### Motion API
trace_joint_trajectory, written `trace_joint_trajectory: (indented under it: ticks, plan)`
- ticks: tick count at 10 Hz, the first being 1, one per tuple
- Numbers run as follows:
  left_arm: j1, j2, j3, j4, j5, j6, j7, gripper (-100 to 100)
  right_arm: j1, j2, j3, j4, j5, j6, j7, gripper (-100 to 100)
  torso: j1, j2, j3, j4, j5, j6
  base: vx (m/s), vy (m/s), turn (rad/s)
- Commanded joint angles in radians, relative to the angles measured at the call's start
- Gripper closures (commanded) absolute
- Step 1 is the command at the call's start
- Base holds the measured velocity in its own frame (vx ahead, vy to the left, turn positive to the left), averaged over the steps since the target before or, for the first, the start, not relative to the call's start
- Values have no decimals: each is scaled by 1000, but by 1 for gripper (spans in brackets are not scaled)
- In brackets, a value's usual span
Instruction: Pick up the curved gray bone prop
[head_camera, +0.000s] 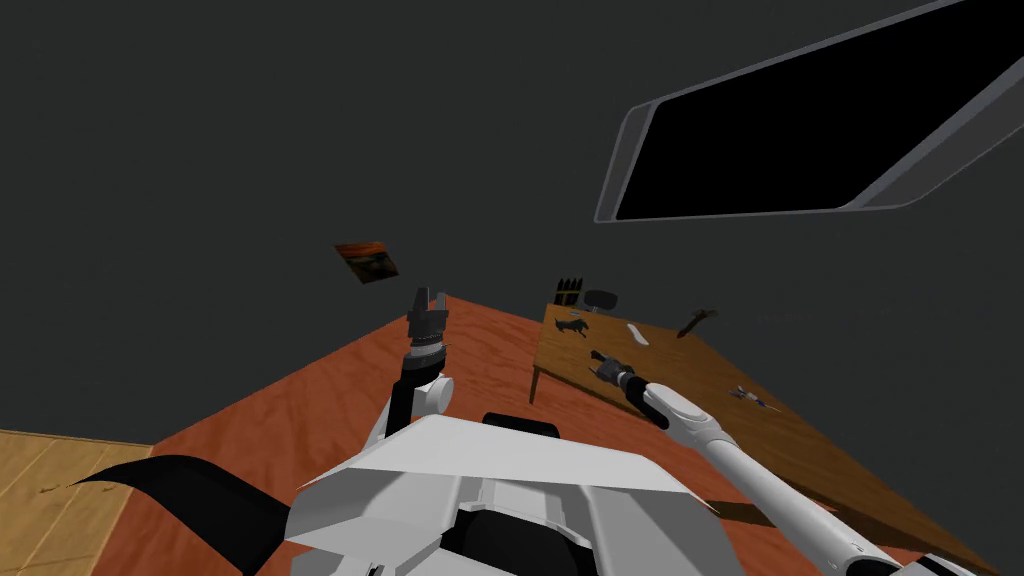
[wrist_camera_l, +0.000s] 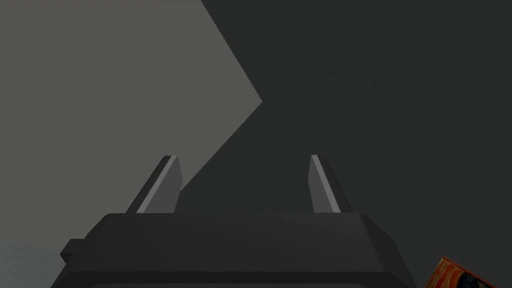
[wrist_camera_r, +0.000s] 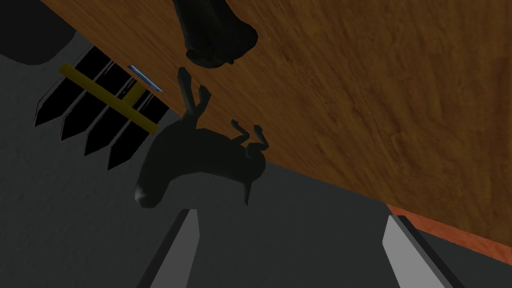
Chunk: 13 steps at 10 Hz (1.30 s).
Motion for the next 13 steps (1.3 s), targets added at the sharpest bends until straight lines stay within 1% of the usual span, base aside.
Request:
trace_joint_trajectory:
  ticks: [1, 2, 3, 4, 6, 7, 8, 9, 10, 11, 12, 13]
  plan:
    - [0, 0, 0, 0, 0, 0, 0, 0, -6, -11, 7, 36, 10, 7, 5, -100, 0, 0, 0, 0, 0, 0, -3, -24, 164]
    - [0, 0, 0, 0, 0, 0, 0, 0, -13, -26, 12, 71, 28, 14, 25, -100, 0, 0, 0, 0, 0, 1, 1, -42, 256]
    - [0, 0, 0, 0, 0, 0, 0, 0, -13, -26, 12, 69, 28, 14, 25, -100, -1, 0, 0, 0, 0, 0, 1, -45, 131]
    - [0, 0, 0, 0, 0, 0, 0, 0, -13, -26, 12, 87, 28, 14, 25, -100, -2, 0, 0, 0, 0, 1, 1, -18, -15]
    - [0, 0, 0, 0, 0, 0, 0, 0, -21, -50, 20, 166, 58, 23, 60, -100, -1, 0, 0, 0, 0, 0, -2, -38, 308]
    - [0, 0, 0, 0, 0, 0, 0, 0, -21, -50, 20, 182, 58, 23, 60, -100, -2, 0, 0, 0, 0, 1, -2, -61, 159]
    - [0, 0, 0, 0, 0, 0, 0, 0, -23, -58, 23, 215, 70, 27, 76, -100, -3, 0, 0, 0, -1, 1, -2, -56, 241]
    - [0, 0, 0, 0, 0, 0, 0, 0, -23, -58, 23, 226, 70, 27, 76, -100, -3, 0, 0, 0, -1, 1, 1, -41, 122]
    - [0, 0, 0, 0, 0, 0, 0, 0, -22, -64, 26, 266, 81, 30, 91, -100, -2, 0, 0, 0, -1, 1, 0, -38, 236]
    - [0, 0, 0, 0, 0, 0, 0, 0, -21, -68, 28, 295, 90, 31, 105, -100, -2, 0, 0, 0, 0, 1, 3, -69, 353]
    - [0, 0, 0, 0, 0, 0, 0, 0, -21, -68, 28, 303, 90, 31, 105, -100, -3, -1, 0, 0, -1, 0, 2, -64, 114]
    - [0, 0, 0, 0, 0, 0, 0, 0, -18, -70, 31, 336, 97, 33, 116, -100, -3, 0, 0, 0, -1, 2, -10, -51, 182]
